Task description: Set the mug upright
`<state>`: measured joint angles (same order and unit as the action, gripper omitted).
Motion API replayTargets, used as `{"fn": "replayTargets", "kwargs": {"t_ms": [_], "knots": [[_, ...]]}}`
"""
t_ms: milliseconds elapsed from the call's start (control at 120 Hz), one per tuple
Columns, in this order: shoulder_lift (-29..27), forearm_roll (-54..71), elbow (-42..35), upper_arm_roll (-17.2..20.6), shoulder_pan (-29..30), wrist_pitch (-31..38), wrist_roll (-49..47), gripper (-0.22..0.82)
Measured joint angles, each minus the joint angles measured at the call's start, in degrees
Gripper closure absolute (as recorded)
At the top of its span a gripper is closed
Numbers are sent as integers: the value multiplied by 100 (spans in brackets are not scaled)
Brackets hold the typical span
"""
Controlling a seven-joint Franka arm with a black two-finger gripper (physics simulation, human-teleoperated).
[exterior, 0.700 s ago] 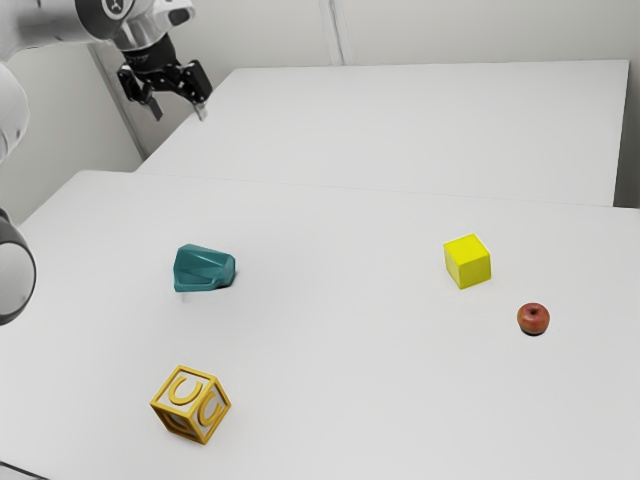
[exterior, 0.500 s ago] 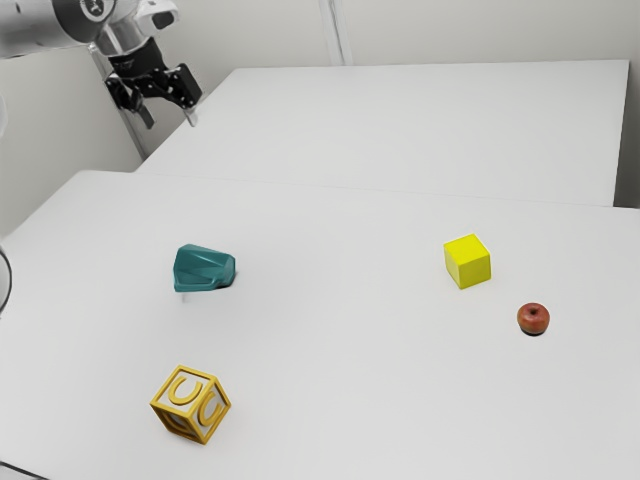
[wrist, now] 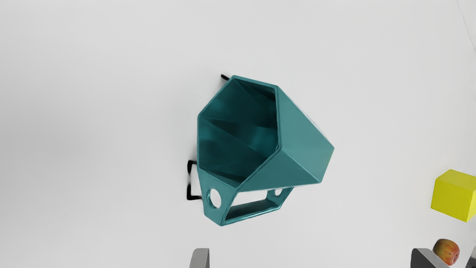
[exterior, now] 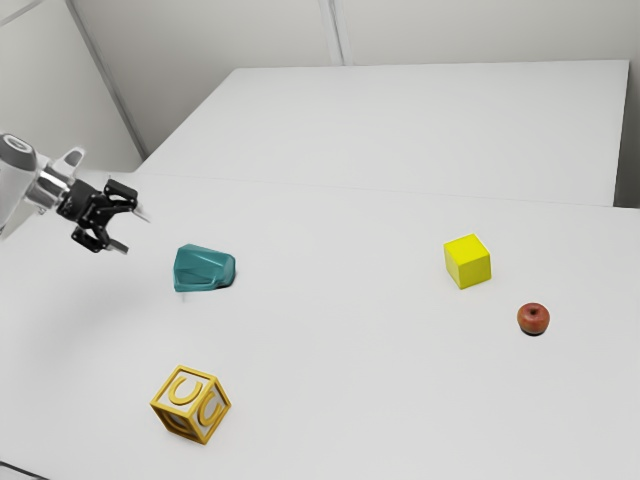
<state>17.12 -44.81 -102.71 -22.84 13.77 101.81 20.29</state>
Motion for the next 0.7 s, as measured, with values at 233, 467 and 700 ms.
{"fn": "replayTargets", "kwargs": {"t_ms": [233, 467, 700], "knots": [[845, -1354, 64, -39, 133, -111, 1232, 2], [978, -2002, 6, 5, 55, -423, 2080, 2], [866, -2289, -453, 9, -72, -560, 2656, 1]]}}
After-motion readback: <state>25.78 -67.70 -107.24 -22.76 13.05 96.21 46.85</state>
